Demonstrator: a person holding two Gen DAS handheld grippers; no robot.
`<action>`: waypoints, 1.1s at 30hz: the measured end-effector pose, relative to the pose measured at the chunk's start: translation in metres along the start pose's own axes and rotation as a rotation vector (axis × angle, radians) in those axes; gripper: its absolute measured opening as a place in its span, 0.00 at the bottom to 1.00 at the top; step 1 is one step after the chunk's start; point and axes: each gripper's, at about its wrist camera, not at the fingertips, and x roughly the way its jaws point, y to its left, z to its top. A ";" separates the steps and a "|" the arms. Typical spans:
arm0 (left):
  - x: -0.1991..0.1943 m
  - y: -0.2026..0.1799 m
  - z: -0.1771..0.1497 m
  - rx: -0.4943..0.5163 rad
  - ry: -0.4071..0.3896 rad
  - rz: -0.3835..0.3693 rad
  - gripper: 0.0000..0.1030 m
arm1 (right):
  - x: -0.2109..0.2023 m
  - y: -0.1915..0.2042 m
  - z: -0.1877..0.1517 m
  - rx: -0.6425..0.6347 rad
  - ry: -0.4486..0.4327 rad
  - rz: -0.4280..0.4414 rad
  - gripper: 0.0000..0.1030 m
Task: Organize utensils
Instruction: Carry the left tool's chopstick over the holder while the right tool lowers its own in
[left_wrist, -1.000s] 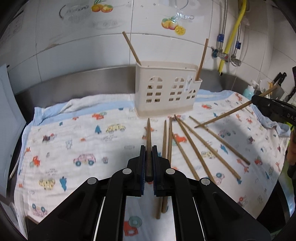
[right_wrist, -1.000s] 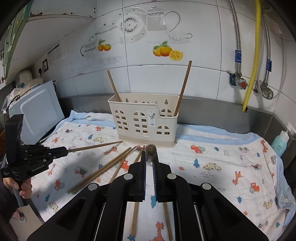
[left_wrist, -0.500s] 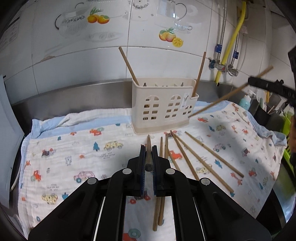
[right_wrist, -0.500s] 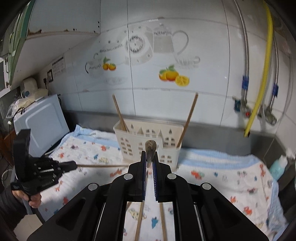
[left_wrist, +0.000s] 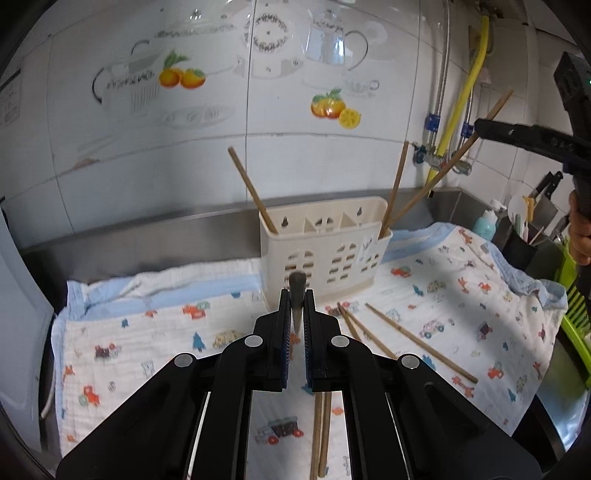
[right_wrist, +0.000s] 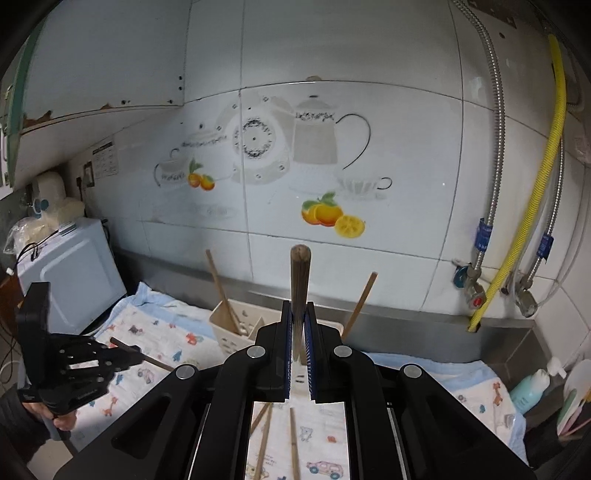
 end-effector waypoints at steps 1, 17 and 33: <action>-0.002 0.000 0.004 0.001 -0.006 -0.002 0.05 | 0.000 -0.001 0.003 -0.010 -0.005 -0.014 0.06; -0.049 -0.025 0.096 0.087 -0.200 0.003 0.05 | 0.075 -0.015 -0.009 0.011 0.131 -0.030 0.06; 0.023 -0.007 0.117 -0.008 -0.117 0.019 0.05 | 0.097 -0.018 -0.028 0.010 0.168 -0.027 0.06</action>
